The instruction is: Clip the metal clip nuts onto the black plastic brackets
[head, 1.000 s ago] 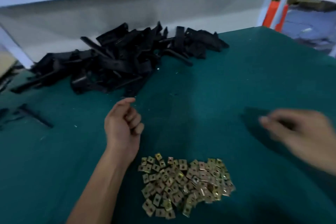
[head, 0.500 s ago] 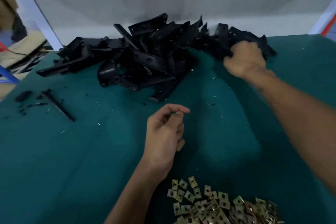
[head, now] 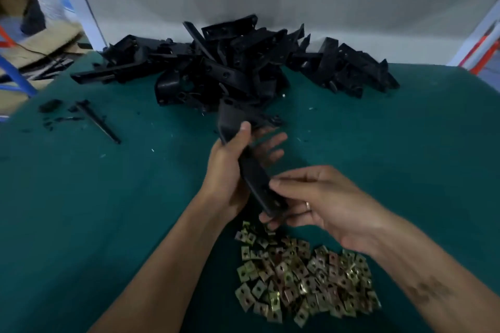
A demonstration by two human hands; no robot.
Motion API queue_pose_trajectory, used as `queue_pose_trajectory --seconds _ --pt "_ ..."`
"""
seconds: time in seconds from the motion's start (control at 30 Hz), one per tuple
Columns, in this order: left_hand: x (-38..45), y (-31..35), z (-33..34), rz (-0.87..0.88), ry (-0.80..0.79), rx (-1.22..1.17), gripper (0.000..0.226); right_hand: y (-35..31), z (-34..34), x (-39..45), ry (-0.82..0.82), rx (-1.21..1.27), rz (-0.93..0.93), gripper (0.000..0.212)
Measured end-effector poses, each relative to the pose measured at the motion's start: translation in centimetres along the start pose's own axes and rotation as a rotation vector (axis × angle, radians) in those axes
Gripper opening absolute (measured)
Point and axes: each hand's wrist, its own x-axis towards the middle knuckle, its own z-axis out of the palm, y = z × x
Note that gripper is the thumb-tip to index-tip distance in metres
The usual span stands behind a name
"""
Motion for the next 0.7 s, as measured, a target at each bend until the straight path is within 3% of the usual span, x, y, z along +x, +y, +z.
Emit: queue_pose_trajectory --seconds 0.1,0.2,0.27,0.37,0.5,0.7 --pt "-0.1 0.3 -0.3 -0.076 0.072 -0.082 0.029 0.8 -1.8 -1.7 0.129 -0.294 -0.217 0.014" --pt "-0.1 0.5 -0.4 -0.134 0.080 -0.121 0.021 2.5 -4.1 -3.6 0.249 -0.298 -0.388 0.012" --pt "-0.1 0.5 -0.4 -0.200 0.053 -0.111 0.026 3.9 -4.3 -4.4 0.178 -0.385 -0.384 0.015" --pt "-0.1 0.6 -0.7 -0.299 -0.049 -0.049 0.015 5.1 -3.5 -4.3 0.111 -0.569 -0.357 0.023" --pt "0.1 0.5 -0.6 -0.340 -0.132 0.026 0.012 4.7 -2.6 -3.8 0.143 -0.711 -0.322 0.009" --pt "0.2 0.5 -0.4 -0.426 -0.085 0.014 0.009 4.8 -2.5 -4.0 0.079 -0.824 -0.288 0.013"
